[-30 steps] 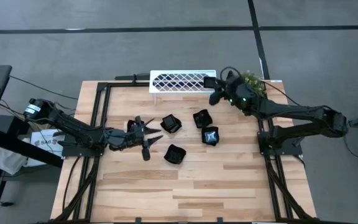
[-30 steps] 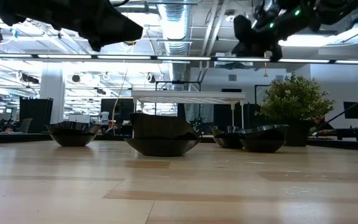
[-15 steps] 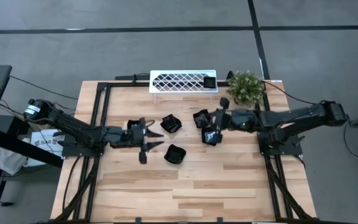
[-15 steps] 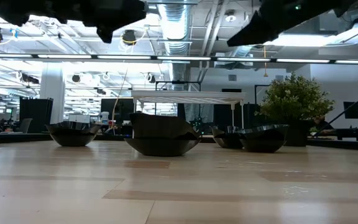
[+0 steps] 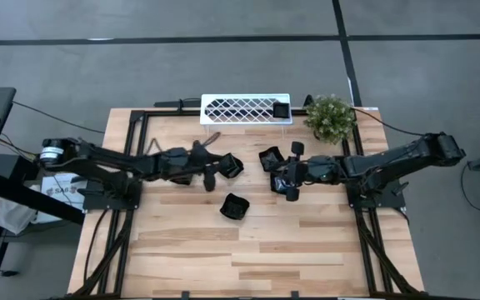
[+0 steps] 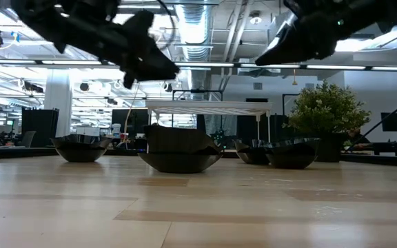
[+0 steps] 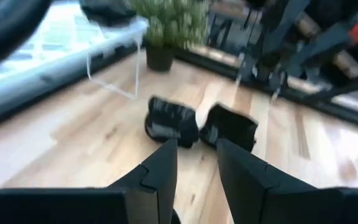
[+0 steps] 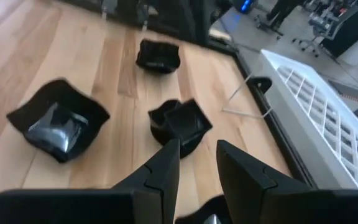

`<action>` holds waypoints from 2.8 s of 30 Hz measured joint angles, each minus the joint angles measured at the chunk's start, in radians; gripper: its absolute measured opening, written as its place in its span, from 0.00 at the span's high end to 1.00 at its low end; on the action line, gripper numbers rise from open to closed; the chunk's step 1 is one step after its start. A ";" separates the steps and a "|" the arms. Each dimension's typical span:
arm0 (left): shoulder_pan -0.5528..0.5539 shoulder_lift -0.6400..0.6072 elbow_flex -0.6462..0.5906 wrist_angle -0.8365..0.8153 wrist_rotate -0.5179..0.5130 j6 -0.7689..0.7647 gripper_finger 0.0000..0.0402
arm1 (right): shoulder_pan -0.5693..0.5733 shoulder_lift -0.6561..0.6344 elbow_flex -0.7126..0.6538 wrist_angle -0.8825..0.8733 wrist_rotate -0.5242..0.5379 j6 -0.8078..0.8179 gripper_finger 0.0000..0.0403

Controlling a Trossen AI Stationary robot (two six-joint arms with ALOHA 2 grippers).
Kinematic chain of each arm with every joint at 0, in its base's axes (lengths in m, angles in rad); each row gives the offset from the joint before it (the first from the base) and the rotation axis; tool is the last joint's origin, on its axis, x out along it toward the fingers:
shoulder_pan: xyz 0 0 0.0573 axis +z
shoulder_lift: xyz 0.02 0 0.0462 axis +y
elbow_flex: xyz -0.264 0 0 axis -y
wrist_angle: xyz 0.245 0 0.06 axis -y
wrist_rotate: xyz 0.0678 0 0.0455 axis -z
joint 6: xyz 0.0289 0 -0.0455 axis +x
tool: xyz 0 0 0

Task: Pick & Place Mini shaped plates
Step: Stack the black square plate on top of the black square plate on the shelf

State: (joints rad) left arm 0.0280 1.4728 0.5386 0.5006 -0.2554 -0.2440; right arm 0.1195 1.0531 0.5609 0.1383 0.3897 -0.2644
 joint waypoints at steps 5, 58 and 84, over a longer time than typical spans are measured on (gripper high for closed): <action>0.000 0.153 0.099 -0.076 -0.050 -0.039 0.72 | -0.006 -0.001 -0.077 0.097 0.000 0.001 0.75; 0.111 0.187 0.144 -0.374 -0.100 -0.051 0.70 | -0.002 -0.002 -0.108 0.133 -0.007 0.038 0.75; 0.131 0.262 0.084 -0.246 -0.108 -0.099 0.60 | -0.002 -0.002 -0.107 0.132 -0.007 0.037 0.75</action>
State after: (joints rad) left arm 0.1586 1.7351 0.6225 0.2541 -0.3633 -0.3435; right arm 0.1177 1.0515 0.4541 0.2703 0.3824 -0.2275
